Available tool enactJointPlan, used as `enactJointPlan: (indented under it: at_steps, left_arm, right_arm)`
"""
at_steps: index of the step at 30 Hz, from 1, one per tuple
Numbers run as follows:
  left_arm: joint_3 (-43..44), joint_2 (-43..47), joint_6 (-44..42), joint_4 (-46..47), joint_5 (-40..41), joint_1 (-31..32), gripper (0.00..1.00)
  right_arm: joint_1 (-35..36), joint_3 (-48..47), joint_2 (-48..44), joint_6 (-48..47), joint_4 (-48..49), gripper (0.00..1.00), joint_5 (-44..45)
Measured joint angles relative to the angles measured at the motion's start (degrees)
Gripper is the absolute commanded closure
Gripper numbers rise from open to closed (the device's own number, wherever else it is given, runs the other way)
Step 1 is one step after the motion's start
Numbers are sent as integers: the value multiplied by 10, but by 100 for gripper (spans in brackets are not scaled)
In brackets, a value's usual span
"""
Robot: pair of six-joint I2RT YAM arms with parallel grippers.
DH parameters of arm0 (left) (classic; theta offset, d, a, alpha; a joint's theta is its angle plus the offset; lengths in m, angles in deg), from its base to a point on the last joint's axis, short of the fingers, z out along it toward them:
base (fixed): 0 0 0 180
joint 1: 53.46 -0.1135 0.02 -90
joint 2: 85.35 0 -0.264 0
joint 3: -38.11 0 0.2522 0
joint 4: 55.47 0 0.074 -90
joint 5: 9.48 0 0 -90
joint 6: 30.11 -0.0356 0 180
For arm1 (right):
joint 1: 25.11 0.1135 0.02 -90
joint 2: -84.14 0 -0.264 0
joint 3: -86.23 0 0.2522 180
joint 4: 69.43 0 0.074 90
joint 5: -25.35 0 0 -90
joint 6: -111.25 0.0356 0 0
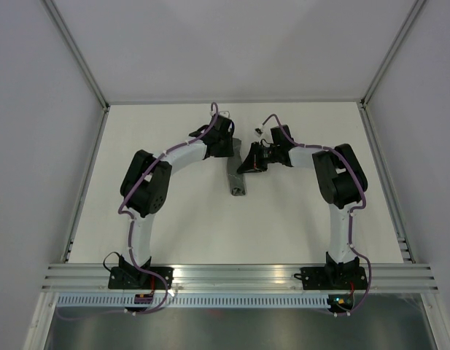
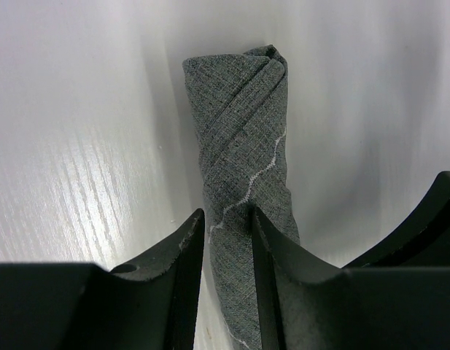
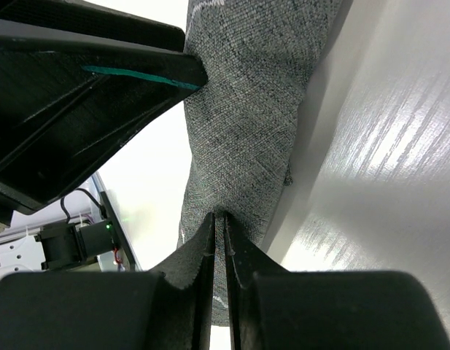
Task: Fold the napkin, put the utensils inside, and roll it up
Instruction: Roll the napkin with the utensil
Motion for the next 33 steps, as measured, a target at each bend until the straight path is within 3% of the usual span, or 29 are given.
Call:
enactJointPlan:
  at_steps: [7, 27, 33]
  left_arm:
    - [0, -4, 0, 4, -8, -2, 54]
    - [5, -4, 0, 23, -39, -2, 50]
    - [5, 0, -1, 25, -38, -2, 43]
  right_arm:
    - [0, -5, 0, -5, -7, 86, 0]
    - [0, -55, 0, -8, -23, 85, -2]
    - [0, -67, 0, -22, -35, 83, -1]
